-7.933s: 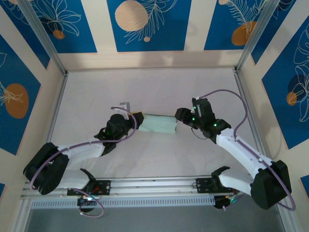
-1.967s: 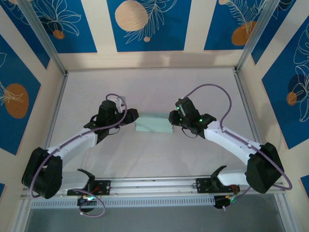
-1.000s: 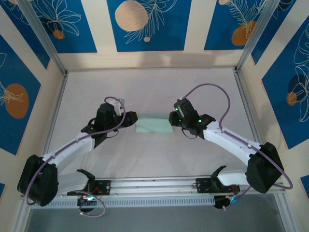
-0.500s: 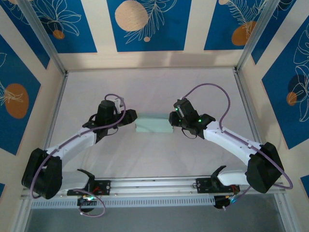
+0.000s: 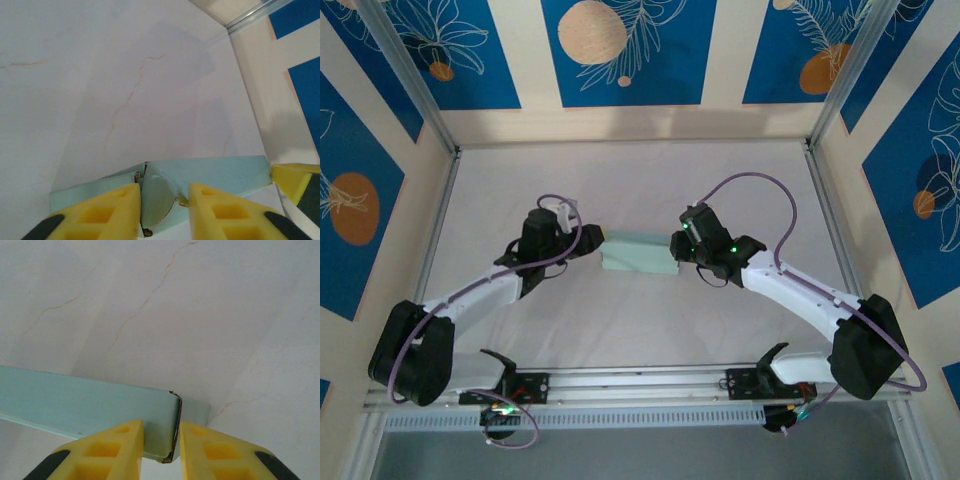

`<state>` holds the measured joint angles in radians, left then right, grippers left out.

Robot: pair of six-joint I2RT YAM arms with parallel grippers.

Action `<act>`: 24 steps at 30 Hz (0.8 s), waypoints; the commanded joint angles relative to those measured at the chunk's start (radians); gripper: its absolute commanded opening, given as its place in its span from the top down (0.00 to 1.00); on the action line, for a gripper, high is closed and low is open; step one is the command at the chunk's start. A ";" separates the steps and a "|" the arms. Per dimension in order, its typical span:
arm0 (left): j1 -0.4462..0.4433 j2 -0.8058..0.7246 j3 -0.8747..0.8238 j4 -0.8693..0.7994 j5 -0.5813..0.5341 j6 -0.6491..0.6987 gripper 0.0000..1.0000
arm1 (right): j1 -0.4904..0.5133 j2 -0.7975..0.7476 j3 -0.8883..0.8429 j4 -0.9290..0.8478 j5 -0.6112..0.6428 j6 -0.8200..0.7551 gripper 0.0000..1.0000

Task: Fold the paper box

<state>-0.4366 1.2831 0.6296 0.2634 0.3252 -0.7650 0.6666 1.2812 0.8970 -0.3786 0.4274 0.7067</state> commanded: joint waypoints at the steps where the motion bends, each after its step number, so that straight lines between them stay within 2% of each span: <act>1: -0.014 -0.031 -0.074 -0.006 0.006 -0.026 0.73 | 0.009 0.020 -0.006 -0.069 0.004 -0.010 0.73; 7: -0.072 -0.061 -0.124 0.011 -0.014 -0.048 0.74 | 0.011 0.027 -0.010 -0.065 0.005 -0.007 0.73; 15: -0.070 -0.115 -0.050 -0.096 -0.052 0.022 0.70 | 0.011 0.027 -0.018 -0.063 0.012 -0.006 0.73; 24: -0.080 -0.018 -0.182 0.114 -0.024 -0.056 0.86 | 0.013 0.026 -0.041 -0.052 0.025 0.000 0.73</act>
<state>-0.4961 1.2098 0.5091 0.3756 0.2829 -0.7876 0.6685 1.2854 0.8940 -0.3698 0.4442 0.7071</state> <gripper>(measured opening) 0.145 0.267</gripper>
